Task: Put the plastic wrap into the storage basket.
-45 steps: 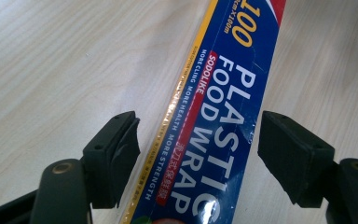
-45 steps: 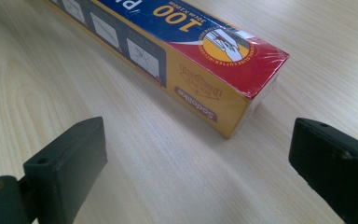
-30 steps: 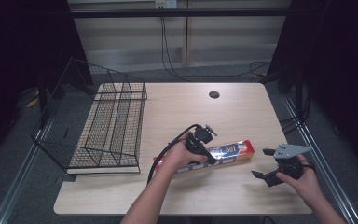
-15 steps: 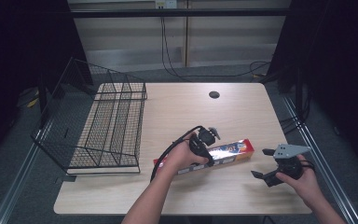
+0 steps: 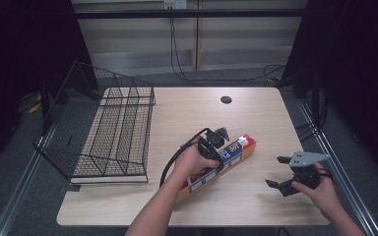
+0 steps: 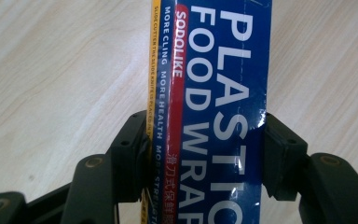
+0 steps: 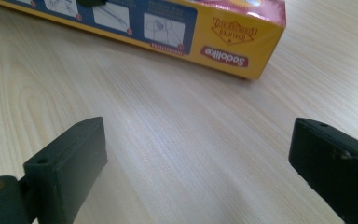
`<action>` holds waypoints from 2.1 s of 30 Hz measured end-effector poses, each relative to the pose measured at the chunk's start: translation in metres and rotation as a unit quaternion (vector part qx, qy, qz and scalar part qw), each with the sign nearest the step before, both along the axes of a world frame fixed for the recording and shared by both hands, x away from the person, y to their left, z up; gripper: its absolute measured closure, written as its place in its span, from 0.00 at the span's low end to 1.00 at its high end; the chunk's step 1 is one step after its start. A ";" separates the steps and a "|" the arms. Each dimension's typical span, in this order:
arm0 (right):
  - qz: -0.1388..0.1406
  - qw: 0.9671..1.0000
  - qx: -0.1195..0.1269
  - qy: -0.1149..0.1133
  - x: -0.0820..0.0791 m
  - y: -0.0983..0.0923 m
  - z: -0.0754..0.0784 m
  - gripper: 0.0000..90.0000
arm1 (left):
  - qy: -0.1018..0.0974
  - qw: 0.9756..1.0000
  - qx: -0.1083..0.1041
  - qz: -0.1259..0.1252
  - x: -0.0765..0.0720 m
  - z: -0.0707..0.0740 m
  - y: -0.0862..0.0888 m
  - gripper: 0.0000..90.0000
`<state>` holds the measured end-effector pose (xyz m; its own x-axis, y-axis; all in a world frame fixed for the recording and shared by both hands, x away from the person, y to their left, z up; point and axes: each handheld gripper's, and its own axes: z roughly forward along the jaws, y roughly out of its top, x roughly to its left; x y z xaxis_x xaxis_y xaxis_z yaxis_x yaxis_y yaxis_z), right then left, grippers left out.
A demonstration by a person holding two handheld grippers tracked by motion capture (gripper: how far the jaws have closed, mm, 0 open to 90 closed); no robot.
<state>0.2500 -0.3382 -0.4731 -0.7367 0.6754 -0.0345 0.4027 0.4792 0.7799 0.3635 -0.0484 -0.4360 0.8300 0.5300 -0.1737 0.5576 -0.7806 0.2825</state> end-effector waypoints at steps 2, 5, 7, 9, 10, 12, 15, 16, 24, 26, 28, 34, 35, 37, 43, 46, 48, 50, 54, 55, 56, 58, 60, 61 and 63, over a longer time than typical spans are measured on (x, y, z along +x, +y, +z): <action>-0.002 1.000 -0.001 0.001 0.000 0.000 0.000 0.04 | -0.001 1.000 0.001 0.007 0.001 0.006 0.003 0.48; 0.001 1.000 -0.002 0.001 0.000 0.000 0.000 0.04 | -0.004 1.000 -0.003 0.014 0.004 0.015 0.008 0.48; 0.004 1.000 0.001 0.001 0.000 0.001 -0.001 0.04 | -0.009 1.000 -0.008 0.021 0.006 0.025 0.012 0.48; 0.006 1.000 0.003 0.000 0.000 0.001 0.000 0.04 | -0.008 1.000 -0.008 0.025 0.006 0.028 0.013 0.48; 0.006 1.000 0.004 0.000 0.000 0.001 0.000 0.04 | -0.008 0.999 -0.013 0.033 0.007 0.030 0.015 0.48; 0.008 1.000 0.003 -0.001 0.000 0.001 0.000 0.04 | -0.010 0.999 -0.010 0.037 0.008 0.035 0.018 0.48; 0.007 1.000 0.005 -0.001 0.000 0.001 0.000 0.04 | -0.009 0.999 -0.010 0.051 0.010 0.041 0.022 0.48; 0.008 1.000 0.005 -0.002 0.000 0.001 0.000 0.04 | -0.015 0.998 -0.011 0.052 0.010 0.042 0.024 0.48; 0.010 1.000 0.009 -0.003 0.000 0.002 0.000 0.04 | -0.016 0.996 -0.021 0.081 0.015 0.061 0.035 0.48; 0.006 1.000 0.012 -0.006 -0.001 0.002 0.000 0.04 | -0.017 0.996 -0.020 0.083 0.017 0.066 0.037 0.49; 0.008 1.000 0.014 -0.007 -0.001 0.002 0.001 0.04 | -0.019 0.995 -0.027 0.095 0.017 0.071 0.039 0.49; 0.008 1.000 0.013 -0.006 -0.001 0.002 0.000 0.04 | -0.025 0.994 -0.033 0.104 0.021 0.084 0.047 0.49; 0.006 1.000 0.013 -0.008 -0.001 0.002 0.001 0.04 | -0.021 0.993 -0.032 0.109 0.022 0.087 0.048 0.49; 0.006 1.000 0.015 -0.008 -0.001 0.003 0.001 0.03 | -0.020 0.991 -0.039 0.123 0.022 0.090 0.050 0.49; 0.013 1.000 0.020 -0.004 -0.001 0.003 0.000 0.03 | -0.022 0.989 -0.041 0.140 0.026 0.099 0.058 0.49; 0.012 1.000 0.019 -0.003 -0.001 0.004 -0.001 0.03 | -0.026 0.988 -0.041 0.144 0.028 0.104 0.062 0.49; 0.014 1.000 0.021 -0.005 -0.001 0.005 -0.001 0.03 | -0.030 0.986 -0.052 0.157 0.029 0.106 0.064 0.49; 0.014 1.000 0.017 -0.005 -0.001 0.005 -0.001 0.03 | -0.030 0.985 -0.052 0.160 0.031 0.108 0.068 0.49; 0.017 1.000 0.021 -0.006 -0.001 0.005 -0.001 0.03 | -0.033 0.983 -0.047 0.173 0.032 0.113 0.072 0.49; 0.016 1.000 0.022 -0.007 -0.001 0.005 -0.001 0.03 | -0.035 0.983 -0.045 0.174 0.032 0.115 0.074 0.49; 0.016 1.000 0.022 -0.007 -0.001 0.005 -0.001 0.03 | -0.036 0.983 -0.046 0.177 0.033 0.116 0.075 0.49; 0.017 1.000 0.022 -0.007 -0.001 0.005 -0.001 0.03 | -0.040 0.982 -0.044 0.177 0.034 0.120 0.079 0.49; 0.017 1.000 0.021 -0.007 -0.001 0.006 -0.001 0.03 | -0.043 0.980 -0.042 0.188 0.034 0.124 0.081 0.49; 0.017 1.000 0.021 -0.007 -0.001 0.006 -0.001 0.03 | -0.044 0.980 -0.045 0.189 0.035 0.125 0.083 0.49; 0.017 1.000 0.022 -0.007 -0.002 0.006 -0.001 0.03 | -0.044 0.979 -0.041 0.194 0.036 0.129 0.086 0.49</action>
